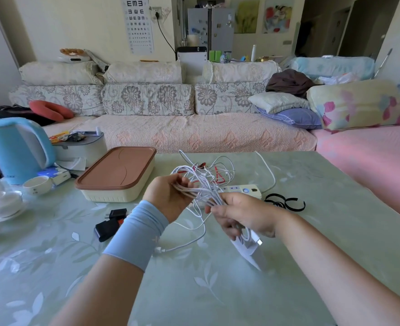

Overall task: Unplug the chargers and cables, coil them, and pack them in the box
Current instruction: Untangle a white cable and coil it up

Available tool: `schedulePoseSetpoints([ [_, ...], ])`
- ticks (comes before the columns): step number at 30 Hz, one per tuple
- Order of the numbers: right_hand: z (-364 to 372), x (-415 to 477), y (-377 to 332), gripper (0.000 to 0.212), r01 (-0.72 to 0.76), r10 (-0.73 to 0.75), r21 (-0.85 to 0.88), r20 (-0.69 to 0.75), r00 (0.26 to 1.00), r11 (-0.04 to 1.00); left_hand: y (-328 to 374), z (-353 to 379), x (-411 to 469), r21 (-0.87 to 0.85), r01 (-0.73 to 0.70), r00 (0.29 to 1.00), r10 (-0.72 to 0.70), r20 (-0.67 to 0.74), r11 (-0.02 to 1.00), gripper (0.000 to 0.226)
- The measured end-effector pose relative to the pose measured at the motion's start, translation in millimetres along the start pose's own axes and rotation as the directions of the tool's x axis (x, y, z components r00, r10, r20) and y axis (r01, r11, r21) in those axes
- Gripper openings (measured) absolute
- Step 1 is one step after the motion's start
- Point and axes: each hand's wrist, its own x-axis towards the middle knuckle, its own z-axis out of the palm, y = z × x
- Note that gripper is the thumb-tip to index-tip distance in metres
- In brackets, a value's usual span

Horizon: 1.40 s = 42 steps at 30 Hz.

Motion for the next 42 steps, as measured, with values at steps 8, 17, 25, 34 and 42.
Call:
schedulePoseSetpoints([
  [8, 1.7, -1.7, -0.4, 0.015, -0.09, 0.088, 0.149, 0.021, 0.996, 0.985, 10.2, -19.6, -4.4, 0.83, -0.557, 0.606, 0.664, 0.437, -0.039, 0.05],
  [17, 8.0, 0.7, 6.9, 0.018, -0.049, 0.027, 0.237, 0.098, 0.995, 0.97, 4.7, -14.8, -16.2, 0.867, -0.491, 0.84, -0.218, 0.497, 0.085, 0.027],
  [25, 5.4, 8.2, 7.2, 0.018, -0.051, 0.026, 0.251, 0.102, 0.994, 0.967, 8.4, -19.8, -15.1, 0.967, -0.254, 0.946, -0.208, 0.25, 0.009, 0.039],
  [34, 1.9, 14.1, 12.7, 0.026, -0.049, 0.05, 0.114, -0.001, 0.999, 0.992, 5.8, -23.6, -13.7, 0.907, -0.16, 0.953, -0.178, 0.245, 0.39, 0.043],
  [42, -9.4, 15.2, 16.9, 0.023, -0.044, 0.067, 0.097, -0.24, 0.969, 0.994, -7.4, -13.8, -16.6, 0.757, -0.042, 0.865, -0.356, 0.354, 0.652, 0.015],
])
